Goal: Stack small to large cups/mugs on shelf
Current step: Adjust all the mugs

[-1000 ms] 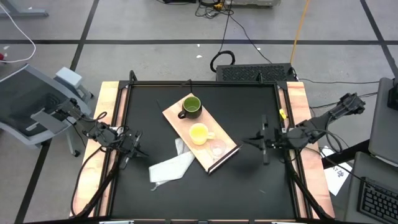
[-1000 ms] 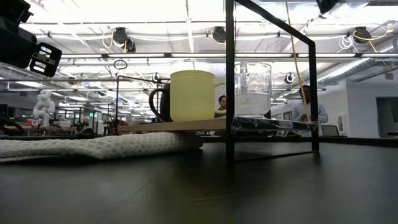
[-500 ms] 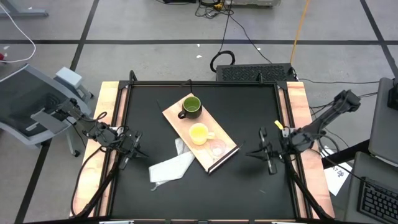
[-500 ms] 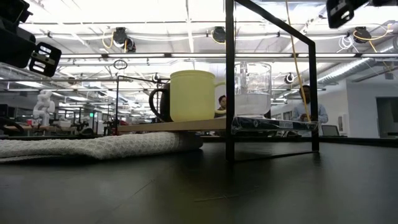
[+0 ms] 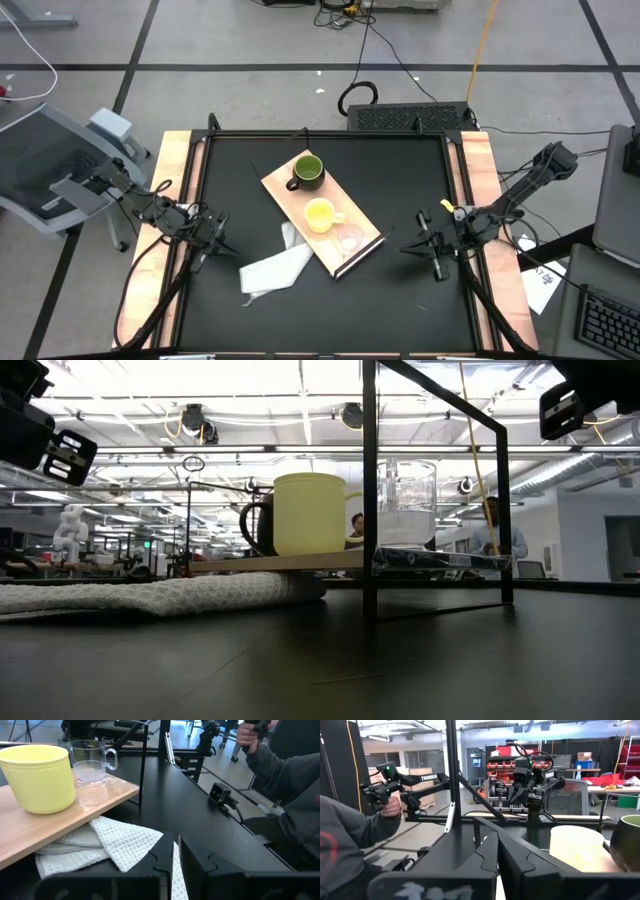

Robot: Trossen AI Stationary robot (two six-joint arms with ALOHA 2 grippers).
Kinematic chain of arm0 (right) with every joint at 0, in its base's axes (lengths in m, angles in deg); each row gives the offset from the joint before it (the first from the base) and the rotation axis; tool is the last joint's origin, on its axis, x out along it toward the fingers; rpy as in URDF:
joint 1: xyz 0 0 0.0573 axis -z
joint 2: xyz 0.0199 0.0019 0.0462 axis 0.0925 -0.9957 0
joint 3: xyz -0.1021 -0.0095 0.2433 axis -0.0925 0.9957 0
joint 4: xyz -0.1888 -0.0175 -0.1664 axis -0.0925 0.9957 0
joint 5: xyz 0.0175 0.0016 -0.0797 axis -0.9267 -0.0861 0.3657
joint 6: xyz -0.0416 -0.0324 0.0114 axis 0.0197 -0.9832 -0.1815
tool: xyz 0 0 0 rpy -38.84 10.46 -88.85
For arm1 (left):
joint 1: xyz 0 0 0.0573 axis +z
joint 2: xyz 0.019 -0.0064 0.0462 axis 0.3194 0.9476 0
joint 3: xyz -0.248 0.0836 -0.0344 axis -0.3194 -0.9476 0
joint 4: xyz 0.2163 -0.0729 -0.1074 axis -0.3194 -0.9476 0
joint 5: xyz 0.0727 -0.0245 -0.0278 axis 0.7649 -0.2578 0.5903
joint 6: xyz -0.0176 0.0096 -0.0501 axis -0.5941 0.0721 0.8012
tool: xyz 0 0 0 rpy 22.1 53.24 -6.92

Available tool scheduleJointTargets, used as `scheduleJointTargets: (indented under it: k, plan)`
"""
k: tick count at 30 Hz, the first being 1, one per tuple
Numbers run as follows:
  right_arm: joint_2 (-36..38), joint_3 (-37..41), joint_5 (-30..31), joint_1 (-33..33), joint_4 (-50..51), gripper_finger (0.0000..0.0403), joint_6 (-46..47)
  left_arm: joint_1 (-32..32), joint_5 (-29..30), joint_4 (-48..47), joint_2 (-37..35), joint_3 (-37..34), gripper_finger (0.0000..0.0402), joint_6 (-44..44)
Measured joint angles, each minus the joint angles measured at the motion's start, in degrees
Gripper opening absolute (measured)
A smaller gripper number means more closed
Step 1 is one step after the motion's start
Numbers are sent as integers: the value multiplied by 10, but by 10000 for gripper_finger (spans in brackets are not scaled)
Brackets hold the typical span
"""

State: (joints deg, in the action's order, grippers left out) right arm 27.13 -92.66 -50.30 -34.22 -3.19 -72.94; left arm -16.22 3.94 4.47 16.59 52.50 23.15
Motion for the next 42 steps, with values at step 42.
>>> scheduleJointTargets:
  k: [42]
  plan:
    - [0, 61, -1, 0, -14, 0, 3, 31, 46, 145, 85, 70, 152, 33]
